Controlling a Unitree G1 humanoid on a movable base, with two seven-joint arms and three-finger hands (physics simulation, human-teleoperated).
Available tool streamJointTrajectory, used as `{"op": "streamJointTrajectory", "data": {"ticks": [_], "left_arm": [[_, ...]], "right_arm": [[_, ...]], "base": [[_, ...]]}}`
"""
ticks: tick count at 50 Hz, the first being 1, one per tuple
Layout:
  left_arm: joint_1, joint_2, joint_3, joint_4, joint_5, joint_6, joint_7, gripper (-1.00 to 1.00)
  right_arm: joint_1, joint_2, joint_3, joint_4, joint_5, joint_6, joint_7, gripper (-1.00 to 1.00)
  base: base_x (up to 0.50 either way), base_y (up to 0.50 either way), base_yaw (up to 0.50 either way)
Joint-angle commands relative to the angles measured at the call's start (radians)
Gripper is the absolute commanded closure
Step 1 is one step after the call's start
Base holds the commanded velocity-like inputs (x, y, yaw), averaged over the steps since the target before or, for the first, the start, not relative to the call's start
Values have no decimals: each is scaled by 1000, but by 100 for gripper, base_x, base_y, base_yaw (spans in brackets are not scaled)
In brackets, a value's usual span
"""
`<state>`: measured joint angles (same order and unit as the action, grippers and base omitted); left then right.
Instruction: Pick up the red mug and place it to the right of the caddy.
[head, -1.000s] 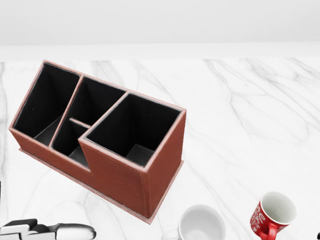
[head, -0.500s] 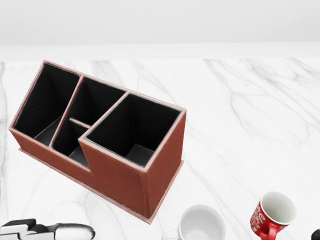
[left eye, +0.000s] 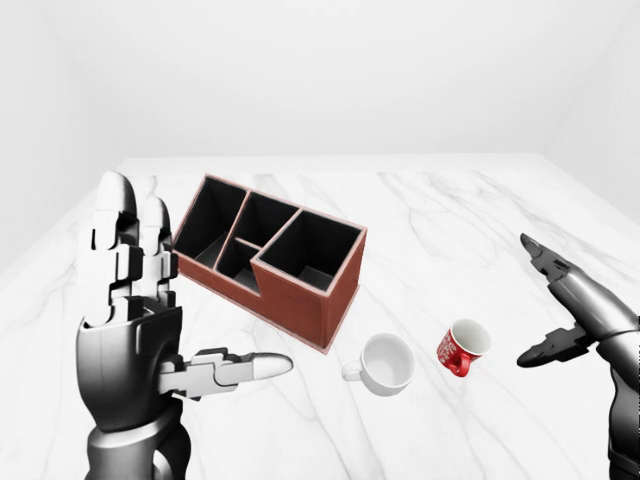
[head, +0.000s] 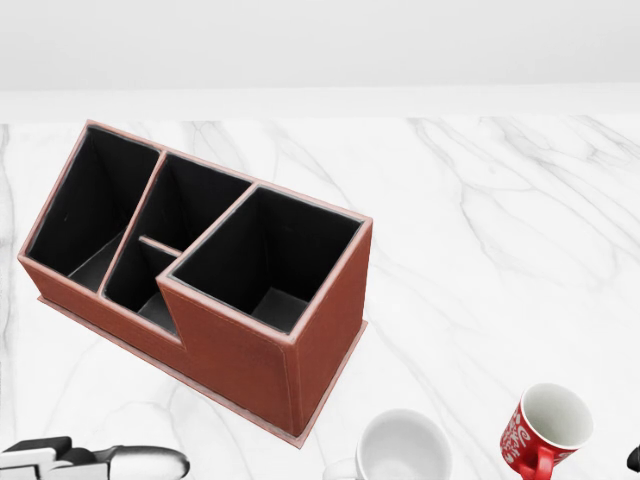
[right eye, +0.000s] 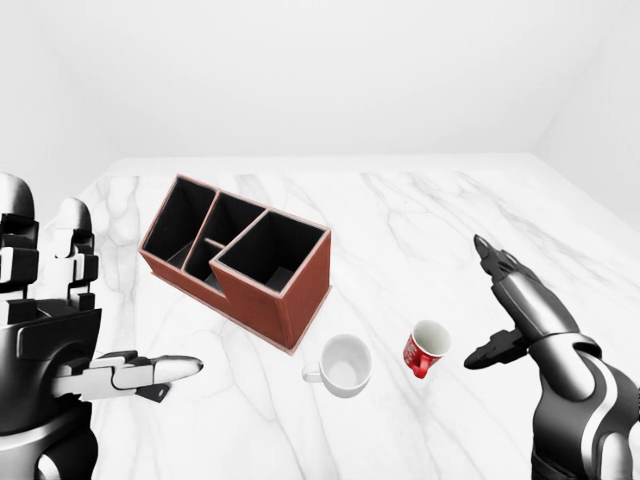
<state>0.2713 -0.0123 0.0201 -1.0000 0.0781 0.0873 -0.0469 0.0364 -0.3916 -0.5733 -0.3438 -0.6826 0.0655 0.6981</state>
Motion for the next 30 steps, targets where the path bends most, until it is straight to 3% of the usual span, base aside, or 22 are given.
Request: {"op": "streamJointTrajectory", "data": {"ticks": [1, 6, 14, 27, 30], "left_arm": [[-25, -3, 0, 77, 4, 0, 16, -100], [-24, -4, 1, 71, 3, 0, 15, -100], [-30, -4, 3, 78, 3, 0, 15, -100], [-33, -5, 13, 74, -2, 0, 12, -100], [-33, -5, 8, 80, 2, 0, 14, -100]], "right_arm": [[-67, -32, 48, 151, -81, -45, 0, -100], [-65, -34, 69, 186, -99, -71, 0, -100], [-96, -47, 94, 220, -112, -58, 0, -100], [-86, -45, 128, 297, -156, -96, 0, -100], [-85, -45, 128, 285, -162, -85, 0, -100]], "base": [[0, 0, 0], [0, 0, 0], [0, 0, 0], [0, 0, 0], [0, 0, 0]]}}
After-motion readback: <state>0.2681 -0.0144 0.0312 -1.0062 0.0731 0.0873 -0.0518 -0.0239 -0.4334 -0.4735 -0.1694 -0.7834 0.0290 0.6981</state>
